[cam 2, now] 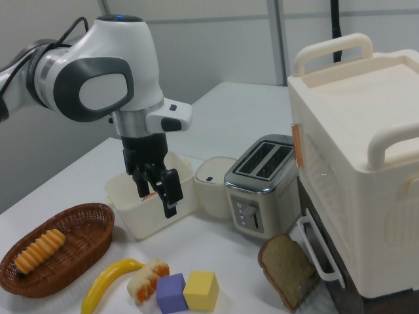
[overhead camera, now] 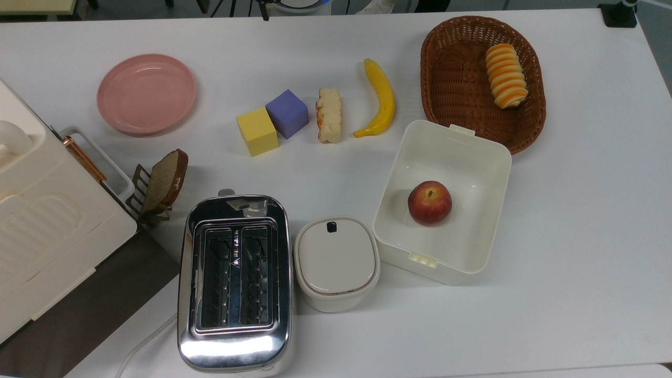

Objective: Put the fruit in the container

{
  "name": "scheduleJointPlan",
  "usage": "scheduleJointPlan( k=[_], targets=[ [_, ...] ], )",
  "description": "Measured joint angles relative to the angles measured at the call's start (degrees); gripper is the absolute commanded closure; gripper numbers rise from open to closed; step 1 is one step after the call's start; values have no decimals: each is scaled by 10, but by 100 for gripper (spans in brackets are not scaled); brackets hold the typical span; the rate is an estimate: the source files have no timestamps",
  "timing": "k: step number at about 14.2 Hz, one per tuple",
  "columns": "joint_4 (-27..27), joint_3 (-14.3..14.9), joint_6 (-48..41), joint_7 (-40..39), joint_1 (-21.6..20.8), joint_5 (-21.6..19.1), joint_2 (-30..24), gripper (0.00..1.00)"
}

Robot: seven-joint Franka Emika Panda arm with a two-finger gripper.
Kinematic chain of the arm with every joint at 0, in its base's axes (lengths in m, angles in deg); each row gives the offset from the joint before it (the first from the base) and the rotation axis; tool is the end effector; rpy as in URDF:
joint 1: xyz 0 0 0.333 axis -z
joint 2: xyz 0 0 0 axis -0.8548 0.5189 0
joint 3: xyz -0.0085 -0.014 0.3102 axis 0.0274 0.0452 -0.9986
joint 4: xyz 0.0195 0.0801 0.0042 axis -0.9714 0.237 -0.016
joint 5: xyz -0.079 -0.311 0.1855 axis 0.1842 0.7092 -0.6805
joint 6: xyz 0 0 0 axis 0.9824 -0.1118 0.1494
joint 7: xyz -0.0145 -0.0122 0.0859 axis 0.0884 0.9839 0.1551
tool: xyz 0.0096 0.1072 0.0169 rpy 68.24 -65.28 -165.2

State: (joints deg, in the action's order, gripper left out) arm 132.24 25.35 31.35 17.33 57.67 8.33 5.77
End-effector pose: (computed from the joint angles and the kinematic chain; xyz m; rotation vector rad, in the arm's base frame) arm 0.5310 -0.0560 0.5985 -3.0898 0.2567 0.1844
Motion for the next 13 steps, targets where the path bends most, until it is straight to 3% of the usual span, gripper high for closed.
scheduleJointPlan(
  k=[13],
  targets=[
    [1,-10,0,0,-6,-1,4,0]
  ],
)
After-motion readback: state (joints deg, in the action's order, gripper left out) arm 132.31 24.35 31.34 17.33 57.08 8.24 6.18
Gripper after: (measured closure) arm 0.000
